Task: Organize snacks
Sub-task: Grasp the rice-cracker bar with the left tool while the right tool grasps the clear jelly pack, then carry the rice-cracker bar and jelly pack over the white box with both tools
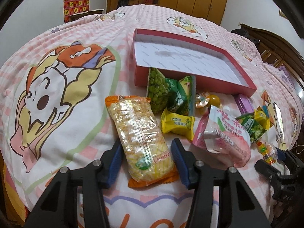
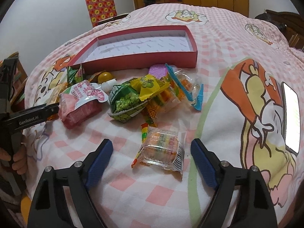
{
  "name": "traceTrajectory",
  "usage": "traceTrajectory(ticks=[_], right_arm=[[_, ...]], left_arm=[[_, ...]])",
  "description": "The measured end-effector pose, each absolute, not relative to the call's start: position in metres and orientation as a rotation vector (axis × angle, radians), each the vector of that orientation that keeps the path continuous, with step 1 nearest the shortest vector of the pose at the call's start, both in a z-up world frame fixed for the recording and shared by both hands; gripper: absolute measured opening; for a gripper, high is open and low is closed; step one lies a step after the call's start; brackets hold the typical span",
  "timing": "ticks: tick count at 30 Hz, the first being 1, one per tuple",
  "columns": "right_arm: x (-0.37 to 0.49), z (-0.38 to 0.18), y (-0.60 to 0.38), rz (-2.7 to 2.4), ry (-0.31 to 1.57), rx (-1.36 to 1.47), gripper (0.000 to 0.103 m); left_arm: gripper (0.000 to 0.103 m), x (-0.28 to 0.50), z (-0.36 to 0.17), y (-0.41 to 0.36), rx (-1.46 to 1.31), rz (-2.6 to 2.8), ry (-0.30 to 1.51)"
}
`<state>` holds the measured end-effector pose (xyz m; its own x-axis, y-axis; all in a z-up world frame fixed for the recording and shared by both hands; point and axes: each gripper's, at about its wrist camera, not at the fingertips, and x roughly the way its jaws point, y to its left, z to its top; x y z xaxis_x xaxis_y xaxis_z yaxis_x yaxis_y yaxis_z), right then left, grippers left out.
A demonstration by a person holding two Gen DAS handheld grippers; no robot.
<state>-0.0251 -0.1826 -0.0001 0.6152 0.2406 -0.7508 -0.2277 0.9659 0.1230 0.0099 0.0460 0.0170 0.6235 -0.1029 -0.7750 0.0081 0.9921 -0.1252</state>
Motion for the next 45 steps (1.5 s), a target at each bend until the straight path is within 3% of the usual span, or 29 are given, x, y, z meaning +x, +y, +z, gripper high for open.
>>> traceTrajectory(ticks=[4,9,11,32,45], right_arm=[[-0.027,0.000,-0.185,0.270,0.855,0.028,0.071],[-0.029,0.001,-0.190,0.265,0.840,0.058,0.045],[-0.030,0.002,-0.193,0.267,0.835,0.072,0.043],[-0.045,0.029,-0.192,0.357,0.741,0.119,0.040],[-0.027,0.061,-0.182,0.411,0.732,0.056,0.040]], left_arm=[[0.052,0.008,0.018,0.047,-0.110,-0.063,0.890],[0.044,0.006,0.020,0.050,-0.118,-0.058,0.882],[0.042,0.003,0.021,0.052,-0.117,-0.057,0.881],[0.041,-0.023,0.059,0.053,-0.112,-0.113,0.789],[0.041,0.003,0.078,0.049,-0.127,-0.149,0.782]])
